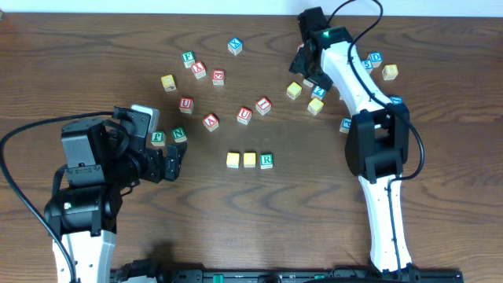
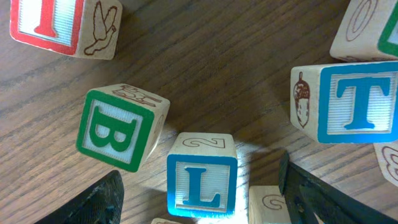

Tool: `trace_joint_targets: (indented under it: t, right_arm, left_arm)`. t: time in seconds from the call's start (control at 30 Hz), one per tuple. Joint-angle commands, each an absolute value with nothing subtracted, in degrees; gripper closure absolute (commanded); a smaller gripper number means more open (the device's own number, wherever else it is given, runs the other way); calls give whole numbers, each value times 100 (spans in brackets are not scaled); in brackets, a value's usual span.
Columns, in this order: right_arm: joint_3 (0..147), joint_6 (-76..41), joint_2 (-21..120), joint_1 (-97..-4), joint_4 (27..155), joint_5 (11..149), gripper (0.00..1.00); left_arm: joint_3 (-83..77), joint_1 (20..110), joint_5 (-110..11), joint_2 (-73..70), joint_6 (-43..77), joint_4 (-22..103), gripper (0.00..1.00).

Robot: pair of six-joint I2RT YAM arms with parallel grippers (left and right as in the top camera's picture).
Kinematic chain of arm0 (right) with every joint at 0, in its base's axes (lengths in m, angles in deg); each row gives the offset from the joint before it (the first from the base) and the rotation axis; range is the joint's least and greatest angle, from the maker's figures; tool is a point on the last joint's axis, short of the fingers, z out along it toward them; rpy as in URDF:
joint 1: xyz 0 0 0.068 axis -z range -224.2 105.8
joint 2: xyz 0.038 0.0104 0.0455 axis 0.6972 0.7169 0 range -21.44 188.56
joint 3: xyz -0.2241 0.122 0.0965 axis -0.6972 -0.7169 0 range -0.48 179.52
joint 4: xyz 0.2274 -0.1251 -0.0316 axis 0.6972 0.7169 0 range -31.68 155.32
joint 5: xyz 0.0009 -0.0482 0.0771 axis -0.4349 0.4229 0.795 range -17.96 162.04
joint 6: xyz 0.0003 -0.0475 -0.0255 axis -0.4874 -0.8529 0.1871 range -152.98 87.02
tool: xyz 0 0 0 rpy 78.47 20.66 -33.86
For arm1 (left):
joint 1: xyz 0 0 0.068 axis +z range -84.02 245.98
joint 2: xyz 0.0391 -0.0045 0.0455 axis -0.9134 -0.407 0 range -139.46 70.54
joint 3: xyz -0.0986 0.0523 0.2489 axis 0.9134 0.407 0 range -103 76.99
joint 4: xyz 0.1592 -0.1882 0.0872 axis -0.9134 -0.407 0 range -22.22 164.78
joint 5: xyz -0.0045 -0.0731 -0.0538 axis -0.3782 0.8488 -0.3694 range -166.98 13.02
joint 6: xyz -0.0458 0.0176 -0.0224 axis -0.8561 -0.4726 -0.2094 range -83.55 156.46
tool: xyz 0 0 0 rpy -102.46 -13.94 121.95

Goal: Spell out CORL
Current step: 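Position the right gripper over the blue-bordered L block at back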

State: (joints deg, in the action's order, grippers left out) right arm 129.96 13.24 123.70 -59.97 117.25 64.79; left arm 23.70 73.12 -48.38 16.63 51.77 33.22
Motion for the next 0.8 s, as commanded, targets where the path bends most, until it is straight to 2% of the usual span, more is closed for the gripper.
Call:
trace_joint_targets:
  t: [0.0, 0.77]
  right_arm:
    - [13076, 1282, 12481, -5977, 11719, 6438, 25]
    - [13076, 1326, 12481, -5984, 11675, 6101, 37]
  left_arm:
    - [2234, 7329, -4761, 1667, 5271, 3322, 2]
    - [2234, 7329, -4761, 1667, 5271, 3322, 2]
